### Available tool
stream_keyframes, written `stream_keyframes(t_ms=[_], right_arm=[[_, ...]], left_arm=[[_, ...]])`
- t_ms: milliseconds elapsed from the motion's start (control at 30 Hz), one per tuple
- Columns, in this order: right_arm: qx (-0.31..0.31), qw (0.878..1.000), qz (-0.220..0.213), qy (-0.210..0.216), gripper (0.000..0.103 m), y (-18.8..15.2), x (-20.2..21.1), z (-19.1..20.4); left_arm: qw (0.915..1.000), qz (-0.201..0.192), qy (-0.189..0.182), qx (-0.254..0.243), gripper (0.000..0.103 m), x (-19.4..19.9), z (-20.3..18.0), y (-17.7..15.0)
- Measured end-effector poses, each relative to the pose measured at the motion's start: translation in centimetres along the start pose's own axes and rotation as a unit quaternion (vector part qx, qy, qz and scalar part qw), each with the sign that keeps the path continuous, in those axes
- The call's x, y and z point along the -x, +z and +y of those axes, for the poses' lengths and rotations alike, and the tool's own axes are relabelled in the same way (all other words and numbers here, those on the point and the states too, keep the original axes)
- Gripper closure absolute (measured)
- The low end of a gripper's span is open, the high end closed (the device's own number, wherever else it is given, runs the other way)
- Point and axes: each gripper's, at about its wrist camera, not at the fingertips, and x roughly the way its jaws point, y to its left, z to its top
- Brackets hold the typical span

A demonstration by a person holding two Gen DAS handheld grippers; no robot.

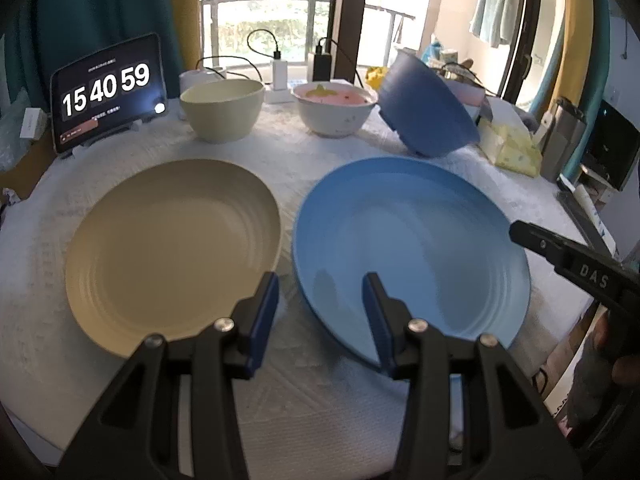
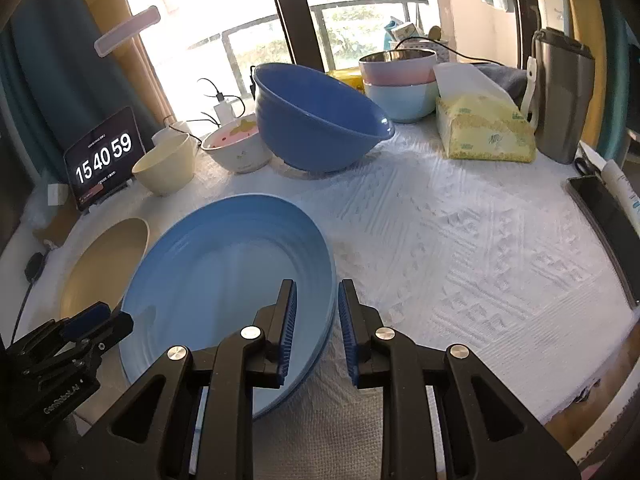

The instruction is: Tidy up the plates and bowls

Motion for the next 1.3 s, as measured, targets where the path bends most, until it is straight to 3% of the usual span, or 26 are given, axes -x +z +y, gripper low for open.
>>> stream_keyframes(t_ms=[1300], right_arm=[[0.074,0.997,0.016,0.023,0.079,2.2,-2.0,9.6]], left_arm=[[0.996,-0.04,0.002,0.08,0.051,1.4,8.9,1.3]])
